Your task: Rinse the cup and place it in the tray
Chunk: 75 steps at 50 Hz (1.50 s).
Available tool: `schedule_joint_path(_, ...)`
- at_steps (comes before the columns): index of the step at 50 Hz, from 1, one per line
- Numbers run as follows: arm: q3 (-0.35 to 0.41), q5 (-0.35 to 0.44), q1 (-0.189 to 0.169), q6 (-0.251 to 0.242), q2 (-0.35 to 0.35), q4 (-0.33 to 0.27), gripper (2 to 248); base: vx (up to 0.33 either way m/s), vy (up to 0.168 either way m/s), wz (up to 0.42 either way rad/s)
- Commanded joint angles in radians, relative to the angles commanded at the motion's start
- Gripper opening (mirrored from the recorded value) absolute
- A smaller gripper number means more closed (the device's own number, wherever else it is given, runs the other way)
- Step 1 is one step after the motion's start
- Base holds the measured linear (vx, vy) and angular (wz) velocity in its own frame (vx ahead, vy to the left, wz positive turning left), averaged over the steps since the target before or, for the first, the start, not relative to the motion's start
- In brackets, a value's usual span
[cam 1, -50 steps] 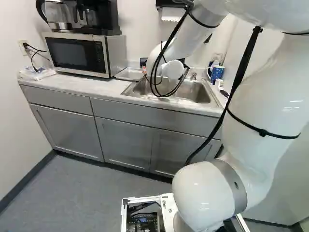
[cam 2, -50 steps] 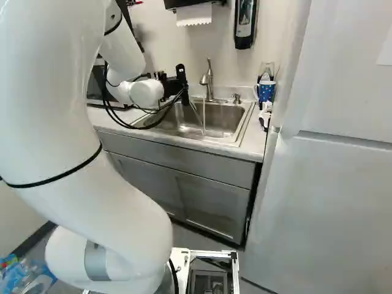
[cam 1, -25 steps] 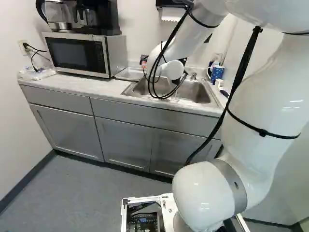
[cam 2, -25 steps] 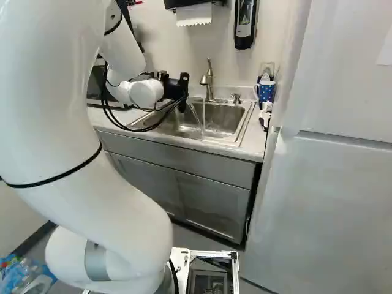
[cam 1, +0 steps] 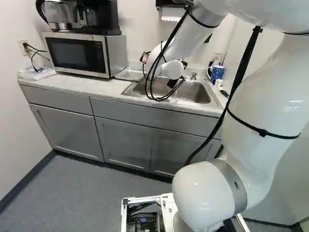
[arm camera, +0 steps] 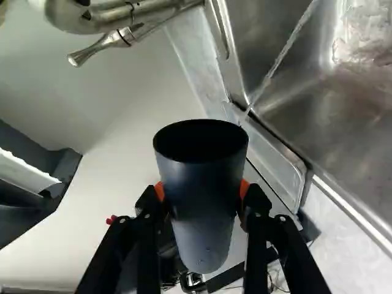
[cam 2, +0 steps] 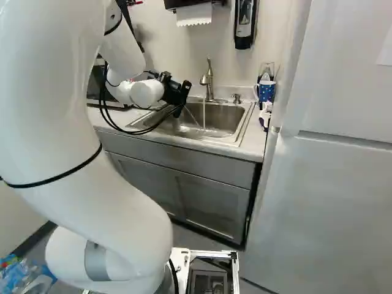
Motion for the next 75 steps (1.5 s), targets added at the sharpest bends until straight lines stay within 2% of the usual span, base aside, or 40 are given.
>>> schedule_joint_path(14, 0.000, 0.000, 0.000, 0.147, 0.000, 0.000, 125, 0.000, 0.000, 0.000)
schedule_joint_path(45, 0.000, 0.000, 0.000, 0.147, 0.000, 0.000, 125, 0.000, 0.000, 0.000)
schedule_joint_path(53, 0.000, 0.000, 0.000, 0.098, 0.000, 0.000, 125, 0.000, 0.000, 0.000)
schedule_joint_path(75, 0.000, 0.000, 0.000, -0.127, 0.000, 0.000, 125, 0.000, 0.000, 0.000)
